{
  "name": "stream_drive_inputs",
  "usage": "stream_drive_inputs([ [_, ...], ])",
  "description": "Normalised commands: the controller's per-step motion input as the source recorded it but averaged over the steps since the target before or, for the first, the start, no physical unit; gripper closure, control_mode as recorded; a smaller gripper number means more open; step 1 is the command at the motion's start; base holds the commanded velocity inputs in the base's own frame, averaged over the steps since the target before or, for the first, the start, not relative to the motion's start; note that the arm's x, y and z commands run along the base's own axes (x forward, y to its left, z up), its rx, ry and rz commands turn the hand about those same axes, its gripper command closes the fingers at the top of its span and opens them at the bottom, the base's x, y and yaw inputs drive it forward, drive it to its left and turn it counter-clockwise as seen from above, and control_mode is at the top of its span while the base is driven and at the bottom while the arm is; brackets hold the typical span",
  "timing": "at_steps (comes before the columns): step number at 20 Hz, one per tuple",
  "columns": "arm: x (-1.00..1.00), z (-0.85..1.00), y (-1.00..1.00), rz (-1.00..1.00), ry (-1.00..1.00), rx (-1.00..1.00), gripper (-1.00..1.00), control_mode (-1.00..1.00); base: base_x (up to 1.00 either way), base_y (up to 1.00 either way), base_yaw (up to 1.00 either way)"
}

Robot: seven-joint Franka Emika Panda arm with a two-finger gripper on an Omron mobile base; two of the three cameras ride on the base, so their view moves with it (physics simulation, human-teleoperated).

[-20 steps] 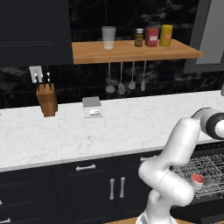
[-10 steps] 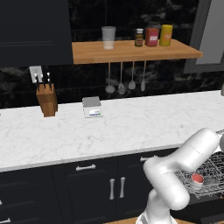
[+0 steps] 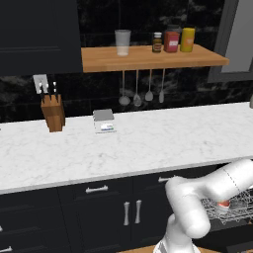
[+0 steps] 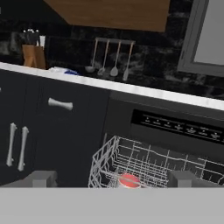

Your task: Pick up the cup and bowl from the counter, place them in the dishwasher, and close the dishwasher door.

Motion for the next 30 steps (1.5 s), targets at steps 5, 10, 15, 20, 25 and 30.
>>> stream_drive_inputs([
  [5, 0.00, -0.79, -0.01, -0.06, -0.03, 0.00, -1.00, -1.00, 0.00, 0.00, 0.00],
  [10, 0.11, -0.86, -0.23, -0.18, -0.01, 0.01, -1.00, -1.00, 0.00, 0.00, 0.00],
  [15, 0.01, -0.85, -0.40, -0.15, 0.00, 0.06, -1.00, -1.00, 0.00, 0.00, 0.00],
  [20, 0.42, -0.75, -0.24, -0.10, 0.00, 0.00, -1.00, -1.00, 0.00, 0.00, 0.00],
  [25, 0.31, -0.69, -0.83, -0.06, 0.02, 0.05, -1.00, -1.00, 0.00, 0.00, 0.00],
  [30, 0.01, -0.29, -1.00, 0.00, 0.00, 0.08, -1.00, -1.00, 0.00, 0.00, 0.00],
])
